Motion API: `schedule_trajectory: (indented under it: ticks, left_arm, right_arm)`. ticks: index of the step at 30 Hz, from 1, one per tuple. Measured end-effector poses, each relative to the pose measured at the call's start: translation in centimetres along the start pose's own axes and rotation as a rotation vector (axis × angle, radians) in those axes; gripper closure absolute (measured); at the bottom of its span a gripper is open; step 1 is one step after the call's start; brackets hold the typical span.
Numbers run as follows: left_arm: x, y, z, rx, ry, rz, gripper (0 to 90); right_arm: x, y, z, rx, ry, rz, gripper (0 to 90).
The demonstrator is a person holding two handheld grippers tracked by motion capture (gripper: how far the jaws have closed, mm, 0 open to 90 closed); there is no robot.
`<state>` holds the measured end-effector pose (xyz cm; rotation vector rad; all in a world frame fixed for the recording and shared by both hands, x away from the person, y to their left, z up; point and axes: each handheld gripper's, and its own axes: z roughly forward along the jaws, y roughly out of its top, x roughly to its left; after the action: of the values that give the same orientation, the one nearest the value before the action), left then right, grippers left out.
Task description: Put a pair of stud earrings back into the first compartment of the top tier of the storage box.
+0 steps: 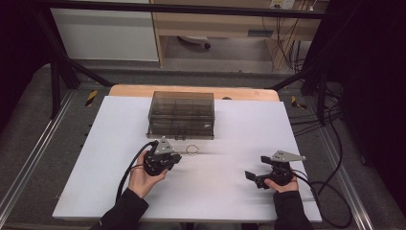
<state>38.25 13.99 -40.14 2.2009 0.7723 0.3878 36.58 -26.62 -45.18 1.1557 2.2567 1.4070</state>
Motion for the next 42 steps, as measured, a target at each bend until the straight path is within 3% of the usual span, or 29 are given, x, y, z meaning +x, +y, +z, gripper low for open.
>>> schedule_trajectory:
  ticks: [42]
  left_arm:
    - [2.7, 2.2, -4.9, 0.005, 0.035, 0.006, 86.8]
  right_arm:
    - [0.0, 0.0, 0.0, 0.001, 0.002, -0.001, 0.5]
